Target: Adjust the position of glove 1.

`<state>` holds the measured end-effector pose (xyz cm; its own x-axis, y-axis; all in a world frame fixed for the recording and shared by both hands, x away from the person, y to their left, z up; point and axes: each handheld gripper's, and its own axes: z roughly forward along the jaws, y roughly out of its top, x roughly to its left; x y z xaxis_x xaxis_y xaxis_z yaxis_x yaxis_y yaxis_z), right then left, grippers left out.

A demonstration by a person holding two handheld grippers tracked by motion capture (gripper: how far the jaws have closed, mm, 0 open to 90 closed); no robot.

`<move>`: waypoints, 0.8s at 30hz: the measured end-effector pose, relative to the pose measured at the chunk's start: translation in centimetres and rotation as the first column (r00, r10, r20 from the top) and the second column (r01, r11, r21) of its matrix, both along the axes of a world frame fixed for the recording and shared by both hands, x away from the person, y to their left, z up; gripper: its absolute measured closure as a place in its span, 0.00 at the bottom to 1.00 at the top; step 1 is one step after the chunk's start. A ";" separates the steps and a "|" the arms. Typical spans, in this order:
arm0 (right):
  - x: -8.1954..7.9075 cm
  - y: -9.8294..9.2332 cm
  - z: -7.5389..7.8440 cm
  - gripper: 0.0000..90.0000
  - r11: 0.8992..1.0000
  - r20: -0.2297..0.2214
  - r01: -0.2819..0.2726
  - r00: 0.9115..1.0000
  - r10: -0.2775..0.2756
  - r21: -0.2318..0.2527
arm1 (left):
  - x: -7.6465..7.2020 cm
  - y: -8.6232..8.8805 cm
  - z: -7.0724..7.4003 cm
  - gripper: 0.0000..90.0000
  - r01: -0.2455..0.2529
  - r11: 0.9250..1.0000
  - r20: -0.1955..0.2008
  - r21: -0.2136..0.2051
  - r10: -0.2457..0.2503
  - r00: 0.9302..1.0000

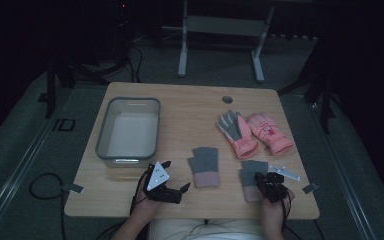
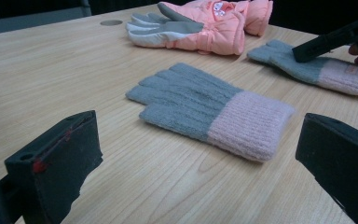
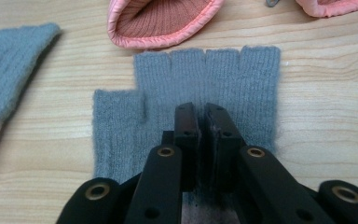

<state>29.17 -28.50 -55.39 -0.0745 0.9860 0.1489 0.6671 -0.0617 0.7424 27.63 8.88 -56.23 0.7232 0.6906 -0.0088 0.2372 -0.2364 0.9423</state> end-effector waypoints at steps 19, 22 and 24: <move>2.1 -3.7 3.9 0.71 0.948 0.008 -0.316 0.948 0.317 -0.043 | 0.0 0.0 0.0 0.00 0.003 1.000 -0.001 -0.002 -0.003 1.000; 2.4 -4.3 4.1 0.72 0.918 -0.001 -0.392 0.920 0.392 -0.058 | 0.0 0.0 0.0 0.00 0.002 1.000 -0.002 -0.004 -0.002 1.000; 2.7 -4.6 4.2 0.73 0.900 -0.009 -0.430 0.903 0.430 -0.077 | 0.0 0.0 0.0 0.00 0.001 1.000 -0.002 -0.006 -0.001 1.000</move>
<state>31.90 -33.15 -51.18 -0.4946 0.8660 0.0733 0.6098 0.2858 0.7392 27.64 8.93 -56.24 0.7240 0.6897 -0.0144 0.2386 -0.2308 0.9433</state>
